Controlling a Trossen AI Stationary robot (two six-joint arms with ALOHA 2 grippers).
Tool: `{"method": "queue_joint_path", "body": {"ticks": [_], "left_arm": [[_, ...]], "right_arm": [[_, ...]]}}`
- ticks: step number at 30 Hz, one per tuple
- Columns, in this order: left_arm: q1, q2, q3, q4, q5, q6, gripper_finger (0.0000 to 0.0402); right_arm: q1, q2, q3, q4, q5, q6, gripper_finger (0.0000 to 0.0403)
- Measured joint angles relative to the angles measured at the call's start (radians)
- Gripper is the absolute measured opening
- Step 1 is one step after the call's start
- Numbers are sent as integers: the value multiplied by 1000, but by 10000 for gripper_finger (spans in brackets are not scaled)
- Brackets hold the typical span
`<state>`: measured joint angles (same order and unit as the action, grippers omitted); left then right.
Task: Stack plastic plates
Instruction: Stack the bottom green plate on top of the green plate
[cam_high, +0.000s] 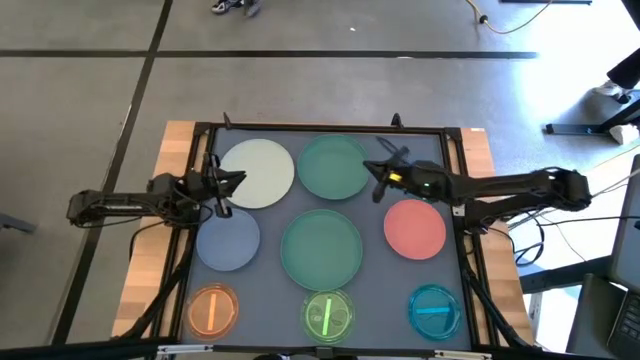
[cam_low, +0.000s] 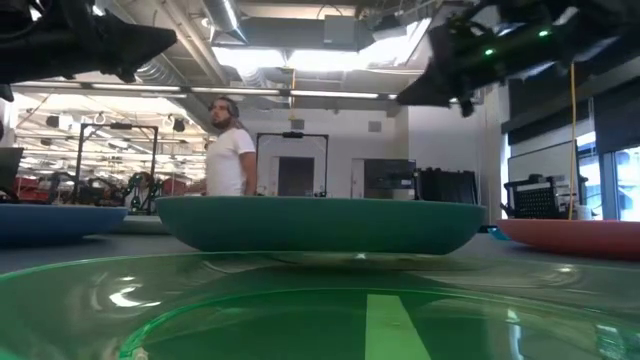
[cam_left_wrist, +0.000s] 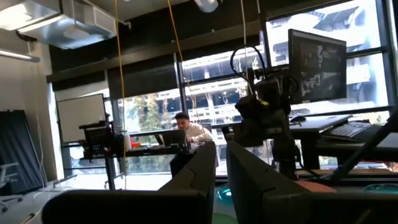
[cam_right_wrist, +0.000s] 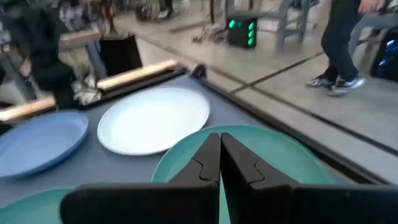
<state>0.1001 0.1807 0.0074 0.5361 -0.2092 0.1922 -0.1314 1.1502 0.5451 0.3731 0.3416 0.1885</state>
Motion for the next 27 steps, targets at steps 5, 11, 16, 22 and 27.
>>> {"method": "queue_joint_path", "body": {"ticks": [5, 11, 16, 22, 27], "left_arm": [[0, 18, 0, -4, 1, -51, 32], [-11, 26, 0, -42, 4, -147, 32], [-38, 33, 3, -53, 14, -166, 32], [-64, 67, 5, -52, 9, -247, 32], [-78, 124, 5, -51, -8, -269, 32]], "right_arm": [[0, 176, 98, -4, -127, -56, 5], [0, 346, 218, -36, -269, -68, 5], [1, 415, 290, -66, -340, -94, 5], [1, 459, 305, -58, -361, -103, 5], [33, 472, 305, -48, -356, -84, 5]]}}
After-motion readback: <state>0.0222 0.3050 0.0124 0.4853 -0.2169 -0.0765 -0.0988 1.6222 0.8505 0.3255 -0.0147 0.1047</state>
